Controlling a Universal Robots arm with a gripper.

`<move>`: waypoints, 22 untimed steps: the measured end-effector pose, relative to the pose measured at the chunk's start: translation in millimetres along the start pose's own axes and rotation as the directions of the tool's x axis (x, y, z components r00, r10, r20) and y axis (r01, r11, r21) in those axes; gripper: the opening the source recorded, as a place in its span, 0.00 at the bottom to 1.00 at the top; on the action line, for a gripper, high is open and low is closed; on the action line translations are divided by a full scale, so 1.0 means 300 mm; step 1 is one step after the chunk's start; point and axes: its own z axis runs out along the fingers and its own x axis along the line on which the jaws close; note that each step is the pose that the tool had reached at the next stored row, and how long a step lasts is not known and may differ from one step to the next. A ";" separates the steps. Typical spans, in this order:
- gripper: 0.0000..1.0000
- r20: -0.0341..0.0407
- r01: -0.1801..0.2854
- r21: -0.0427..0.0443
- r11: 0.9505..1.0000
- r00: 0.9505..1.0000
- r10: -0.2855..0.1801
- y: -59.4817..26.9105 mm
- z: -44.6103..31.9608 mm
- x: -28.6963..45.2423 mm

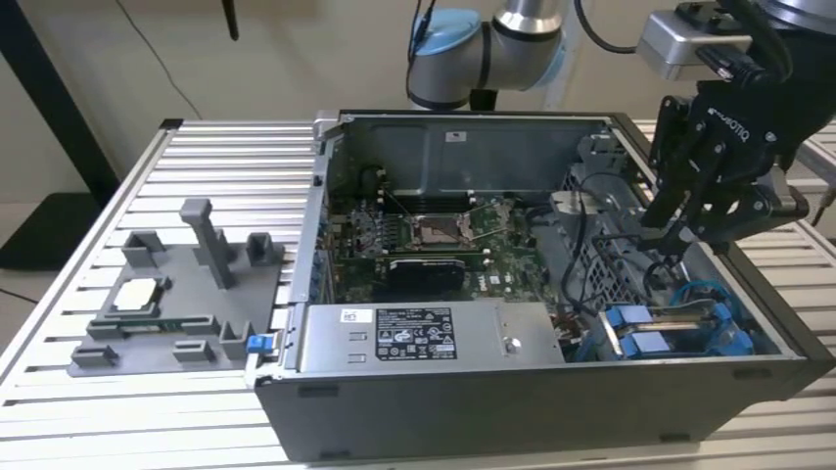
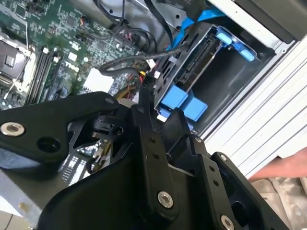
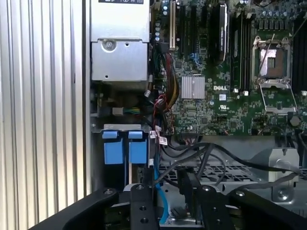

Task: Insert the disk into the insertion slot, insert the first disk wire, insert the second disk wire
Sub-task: 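Insert the first disk wire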

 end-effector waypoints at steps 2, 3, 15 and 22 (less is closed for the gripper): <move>1.00 0.004 0.001 0.018 1.000 1.000 -0.001 0.003 0.002 -0.003; 1.00 0.005 0.002 0.029 1.000 1.000 -0.002 0.005 0.003 -0.004; 1.00 0.009 0.003 0.064 0.998 1.000 -0.004 0.022 0.051 -0.020; 1.00 0.013 0.005 0.068 0.998 1.000 -0.006 0.024 0.053 -0.021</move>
